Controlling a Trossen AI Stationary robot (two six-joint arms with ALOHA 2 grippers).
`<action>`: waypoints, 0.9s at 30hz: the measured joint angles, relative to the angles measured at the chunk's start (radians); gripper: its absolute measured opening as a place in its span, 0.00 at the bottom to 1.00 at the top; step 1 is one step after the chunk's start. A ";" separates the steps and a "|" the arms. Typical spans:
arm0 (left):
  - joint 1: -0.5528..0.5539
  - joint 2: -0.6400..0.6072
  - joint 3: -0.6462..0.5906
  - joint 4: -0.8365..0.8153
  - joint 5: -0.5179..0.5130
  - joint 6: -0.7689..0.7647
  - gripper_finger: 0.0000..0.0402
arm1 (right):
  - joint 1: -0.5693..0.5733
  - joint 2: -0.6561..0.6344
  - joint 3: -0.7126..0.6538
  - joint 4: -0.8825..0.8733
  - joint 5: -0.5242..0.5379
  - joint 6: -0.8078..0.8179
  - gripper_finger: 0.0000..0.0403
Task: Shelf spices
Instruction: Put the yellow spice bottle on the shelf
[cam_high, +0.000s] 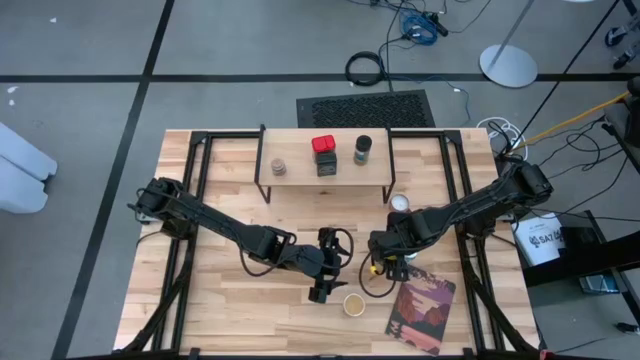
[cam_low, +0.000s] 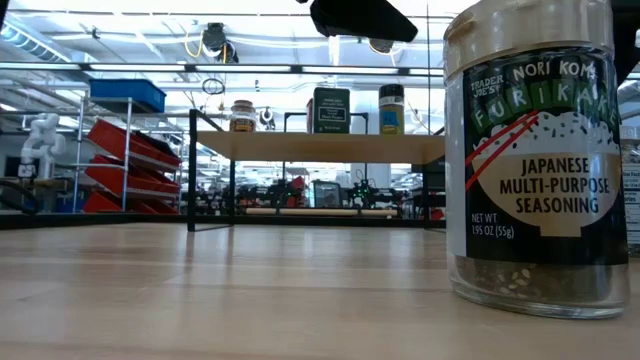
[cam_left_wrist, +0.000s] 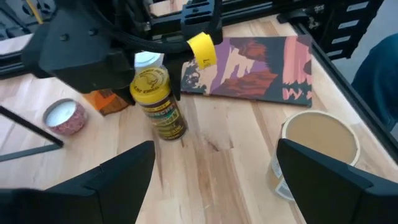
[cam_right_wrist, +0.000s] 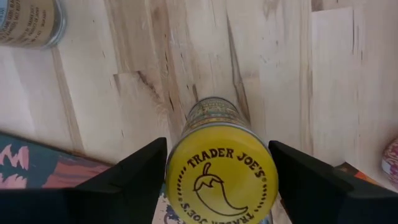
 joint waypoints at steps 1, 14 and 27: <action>0.000 -0.001 0.003 -0.009 -0.009 0.000 0.87 | 0.000 0.000 0.000 -0.001 0.000 0.003 0.65; 0.000 -0.065 0.010 -0.124 -0.101 -0.047 0.87 | 0.000 0.000 0.000 0.001 -0.004 0.002 0.56; 0.055 -0.074 -0.033 -0.153 -0.148 -0.100 0.87 | 0.000 -0.016 0.000 0.003 -0.033 -0.007 0.57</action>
